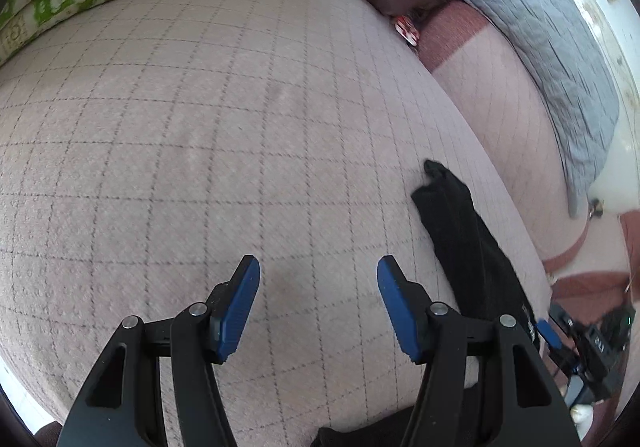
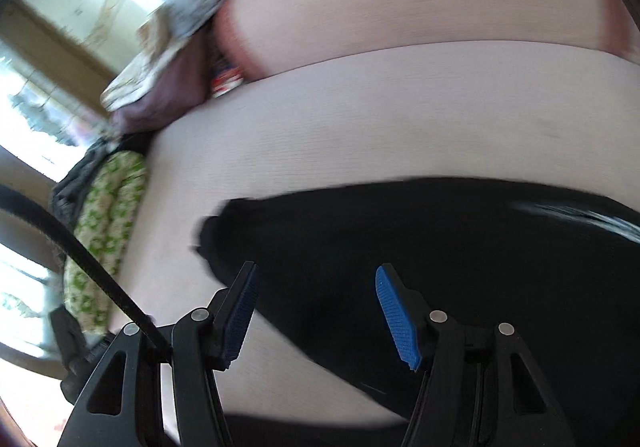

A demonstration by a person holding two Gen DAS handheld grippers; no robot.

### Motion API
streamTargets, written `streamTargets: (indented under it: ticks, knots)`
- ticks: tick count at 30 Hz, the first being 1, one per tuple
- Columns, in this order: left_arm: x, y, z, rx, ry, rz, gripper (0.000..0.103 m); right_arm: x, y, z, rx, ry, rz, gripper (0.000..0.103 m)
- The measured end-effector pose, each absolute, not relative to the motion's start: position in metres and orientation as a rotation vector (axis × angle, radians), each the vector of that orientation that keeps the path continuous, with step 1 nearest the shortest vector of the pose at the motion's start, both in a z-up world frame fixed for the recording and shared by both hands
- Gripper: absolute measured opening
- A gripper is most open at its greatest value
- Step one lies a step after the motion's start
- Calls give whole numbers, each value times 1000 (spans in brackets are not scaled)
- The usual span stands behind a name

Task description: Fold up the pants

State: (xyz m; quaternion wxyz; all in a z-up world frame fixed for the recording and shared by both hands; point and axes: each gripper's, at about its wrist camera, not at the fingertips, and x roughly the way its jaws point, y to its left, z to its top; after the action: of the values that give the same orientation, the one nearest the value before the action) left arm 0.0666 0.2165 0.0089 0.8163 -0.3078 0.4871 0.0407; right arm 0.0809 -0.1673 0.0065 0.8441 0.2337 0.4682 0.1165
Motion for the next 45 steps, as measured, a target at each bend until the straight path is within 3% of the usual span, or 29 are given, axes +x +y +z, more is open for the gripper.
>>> streamTargets:
  ticks: [8,18,19,20,25,30,34,42,45]
  knots:
    - [90,188,11,-670,1081,21,61,-26,-305,-2,599,853,4,66]
    - [187,131,-7,-448,1086,15,66,-80,-362,-34,731,720,-65,66]
    - [190,122,-9,-433,1122,-35,61,-79,-366,-35,750,714,-66,66]
    - [190,114,-9,-394,1146,-55,47,-78,-370,-35,765,708,-70,66]
    - [176,99,-7,-21,1237,59,13,-78,-378,-35,738,711,-114,66]
    - [172,156,2,-205,1204,66,17,-73,-373,-38,711,728,-119,66]
    - [179,172,0,-292,1177,42,32,-65,-366,-39,688,744,-125,66]
    - [214,143,7,-413,1115,-98,45,-18,-361,-22,530,802,-104,68]
    - [238,128,4,-408,1121,-132,58,14,-364,-18,500,837,-57,72]
